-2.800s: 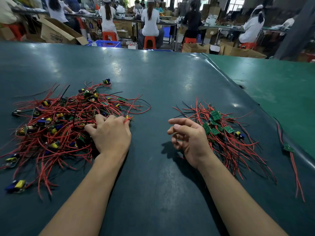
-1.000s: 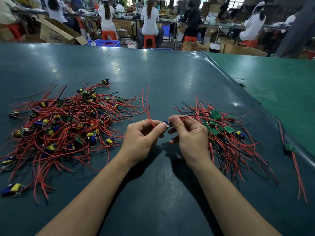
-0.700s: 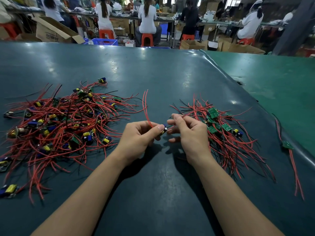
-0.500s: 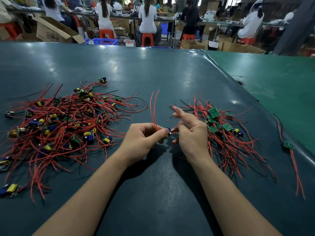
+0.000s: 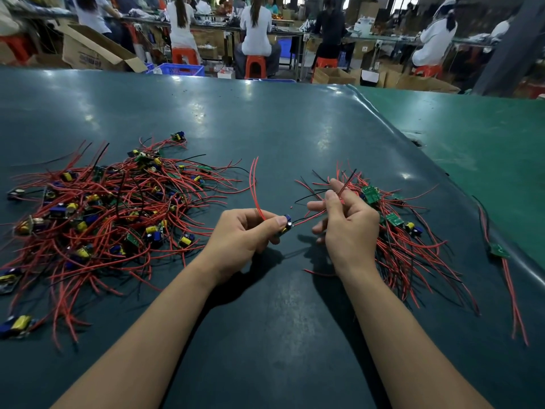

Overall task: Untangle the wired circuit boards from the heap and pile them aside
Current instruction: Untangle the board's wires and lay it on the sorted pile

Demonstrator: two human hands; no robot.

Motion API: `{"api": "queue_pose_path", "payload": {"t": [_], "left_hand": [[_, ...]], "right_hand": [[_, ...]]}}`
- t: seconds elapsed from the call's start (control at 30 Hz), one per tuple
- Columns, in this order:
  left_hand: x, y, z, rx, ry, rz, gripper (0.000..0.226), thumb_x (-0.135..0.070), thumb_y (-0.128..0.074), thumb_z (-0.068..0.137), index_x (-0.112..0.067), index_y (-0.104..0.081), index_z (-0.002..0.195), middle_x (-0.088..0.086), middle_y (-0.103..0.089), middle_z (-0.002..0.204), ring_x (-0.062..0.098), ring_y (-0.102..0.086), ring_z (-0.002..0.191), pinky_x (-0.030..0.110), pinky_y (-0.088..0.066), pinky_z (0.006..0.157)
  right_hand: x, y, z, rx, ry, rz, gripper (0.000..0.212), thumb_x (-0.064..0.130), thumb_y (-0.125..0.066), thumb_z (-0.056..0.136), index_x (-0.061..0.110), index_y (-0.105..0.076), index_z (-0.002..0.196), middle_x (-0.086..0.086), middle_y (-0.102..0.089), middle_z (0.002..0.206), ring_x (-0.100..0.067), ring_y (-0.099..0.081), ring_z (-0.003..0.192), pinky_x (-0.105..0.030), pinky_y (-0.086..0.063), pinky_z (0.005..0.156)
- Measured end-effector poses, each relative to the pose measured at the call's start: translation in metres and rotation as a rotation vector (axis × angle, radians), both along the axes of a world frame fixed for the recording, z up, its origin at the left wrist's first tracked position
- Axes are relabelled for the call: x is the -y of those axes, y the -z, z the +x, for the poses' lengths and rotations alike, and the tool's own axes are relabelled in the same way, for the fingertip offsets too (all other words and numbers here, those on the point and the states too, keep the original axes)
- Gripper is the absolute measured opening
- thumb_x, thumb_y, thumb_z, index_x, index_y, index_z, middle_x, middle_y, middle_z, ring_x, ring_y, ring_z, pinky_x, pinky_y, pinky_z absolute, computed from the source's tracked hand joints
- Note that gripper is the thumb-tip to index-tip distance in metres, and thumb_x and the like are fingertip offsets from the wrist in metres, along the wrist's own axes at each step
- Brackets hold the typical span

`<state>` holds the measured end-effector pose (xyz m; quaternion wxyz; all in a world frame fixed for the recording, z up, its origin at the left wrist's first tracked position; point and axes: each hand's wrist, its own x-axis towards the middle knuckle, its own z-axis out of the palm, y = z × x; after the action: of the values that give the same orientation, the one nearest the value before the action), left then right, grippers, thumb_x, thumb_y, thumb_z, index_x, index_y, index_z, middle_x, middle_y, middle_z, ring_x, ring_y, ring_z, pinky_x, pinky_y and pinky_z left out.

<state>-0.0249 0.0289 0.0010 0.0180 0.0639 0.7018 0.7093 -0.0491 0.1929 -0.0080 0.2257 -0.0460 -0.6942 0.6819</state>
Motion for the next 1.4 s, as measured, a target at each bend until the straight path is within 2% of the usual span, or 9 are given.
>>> {"api": "queue_pose_path", "payload": {"t": [0.33,0.53,0.77,0.87,0.93,1.03,1.13,1.27,1.4], "left_hand": [[0.002,0.003,-0.003,0.018,-0.004,0.023,0.016,-0.019,-0.071,0.085,-0.019,-0.077,0.070,0.003,-0.063,0.061,0.021,-0.045,0.061,0.018,-0.033,0.050],[0.004,0.004,-0.005,0.041,-0.040,0.088,0.019,-0.016,-0.070,0.087,-0.017,-0.075,0.069,0.001,-0.059,0.057,0.011,-0.041,0.049,0.018,-0.031,0.049],[0.004,0.007,-0.011,-0.094,-0.345,0.220,0.007,-0.013,-0.067,0.091,-0.012,-0.073,0.088,-0.006,-0.065,0.062,0.006,-0.044,0.048,0.016,-0.037,0.049],[0.009,0.005,-0.015,-0.108,-0.459,0.323,0.013,-0.017,-0.065,0.092,-0.013,-0.074,0.084,-0.003,-0.067,0.069,0.010,-0.044,0.057,0.022,-0.036,0.057],[0.010,0.001,-0.014,-0.131,-0.483,0.371,0.018,-0.019,-0.064,0.091,-0.011,-0.073,0.078,-0.002,-0.069,0.071,0.014,-0.051,0.067,0.023,-0.039,0.063],[0.012,-0.007,-0.008,-0.089,-0.296,0.570,0.021,-0.027,-0.064,0.083,-0.009,-0.068,0.072,0.003,-0.067,0.070,0.016,-0.062,0.066,0.023,-0.050,0.059],[0.008,-0.011,-0.002,0.083,-0.114,0.523,0.026,-0.034,-0.063,0.081,-0.015,-0.067,0.064,0.003,-0.058,0.060,0.011,-0.053,0.045,0.016,-0.039,0.041],[-0.004,-0.006,0.005,0.182,0.071,0.237,0.034,-0.041,-0.059,0.082,-0.010,-0.062,0.067,0.003,-0.053,0.054,0.009,-0.044,0.037,0.013,-0.028,0.033],[-0.007,-0.004,0.003,0.225,0.127,0.232,0.036,-0.041,-0.056,0.087,-0.007,-0.067,0.084,0.006,-0.063,0.068,0.012,-0.052,0.048,0.018,-0.035,0.038]], "right_hand": [[0.000,-0.005,0.004,-0.078,0.038,-0.071,0.025,0.007,-0.051,0.101,0.015,-0.069,0.117,-0.006,-0.073,0.088,-0.008,-0.054,0.041,-0.020,-0.044,0.036],[-0.006,-0.014,0.005,-0.100,0.000,-0.221,0.016,0.012,-0.044,0.104,0.014,-0.060,0.100,-0.007,-0.073,0.074,-0.011,-0.053,0.036,-0.019,-0.041,0.033],[-0.004,-0.011,0.006,0.102,-0.151,-0.158,0.013,0.007,-0.051,0.100,0.012,-0.063,0.100,-0.009,-0.074,0.076,-0.014,-0.056,0.037,-0.020,-0.041,0.033],[0.000,-0.008,0.006,0.145,-0.144,0.104,0.022,0.012,-0.065,0.092,0.015,-0.064,0.114,-0.002,-0.071,0.094,-0.017,-0.069,0.072,-0.030,-0.053,0.057],[-0.001,-0.008,0.006,0.048,-0.069,0.238,0.025,0.015,-0.069,0.090,0.018,-0.066,0.114,0.004,-0.067,0.094,-0.011,-0.064,0.085,-0.026,-0.052,0.074],[-0.003,-0.013,0.009,0.056,-0.182,0.067,0.008,0.017,-0.068,0.091,0.016,-0.074,0.096,0.004,-0.070,0.077,-0.005,-0.061,0.067,-0.016,-0.047,0.062],[0.002,-0.018,0.015,0.230,-0.545,-0.282,0.023,0.032,-0.067,0.083,0.013,-0.077,0.087,-0.001,-0.065,0.066,-0.011,-0.055,0.053,-0.018,-0.040,0.048],[0.012,-0.013,0.018,0.270,-0.641,-0.232,0.021,0.034,-0.071,0.076,0.014,-0.076,0.079,-0.003,-0.058,0.063,-0.010,-0.047,0.048,-0.017,-0.032,0.044],[0.013,-0.012,0.016,0.209,-0.511,-0.265,0.019,0.021,-0.069,0.085,0.013,-0.075,0.069,0.000,-0.055,0.053,-0.005,-0.044,0.040,-0.015,-0.031,0.037]]}}
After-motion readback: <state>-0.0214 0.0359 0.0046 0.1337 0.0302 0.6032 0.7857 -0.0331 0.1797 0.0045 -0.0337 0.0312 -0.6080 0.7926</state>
